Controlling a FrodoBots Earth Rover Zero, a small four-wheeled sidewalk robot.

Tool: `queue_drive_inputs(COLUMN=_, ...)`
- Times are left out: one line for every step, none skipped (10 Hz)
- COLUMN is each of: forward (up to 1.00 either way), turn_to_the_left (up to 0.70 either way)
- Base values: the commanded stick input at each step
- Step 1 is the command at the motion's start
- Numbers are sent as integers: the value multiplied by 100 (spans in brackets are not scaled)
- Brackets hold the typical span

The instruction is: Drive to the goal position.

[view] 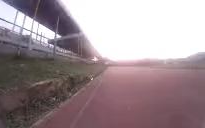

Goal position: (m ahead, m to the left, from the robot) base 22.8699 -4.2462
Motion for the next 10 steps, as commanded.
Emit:
queue_drive_inputs(forward=70, turn_to_the_left=-33)
queue_drive_inputs(forward=70, turn_to_the_left=-35)
queue_drive_inputs(forward=70, turn_to_the_left=-35)
queue_drive_inputs(forward=70, turn_to_the_left=-35)
queue_drive_inputs(forward=70, turn_to_the_left=0)
queue_drive_inputs(forward=70, turn_to_the_left=0)
queue_drive_inputs(forward=70, turn_to_the_left=0)
queue_drive_inputs(forward=70, turn_to_the_left=0)
queue_drive_inputs(forward=70, turn_to_the_left=-35)
queue_drive_inputs(forward=70, turn_to_the_left=-35)
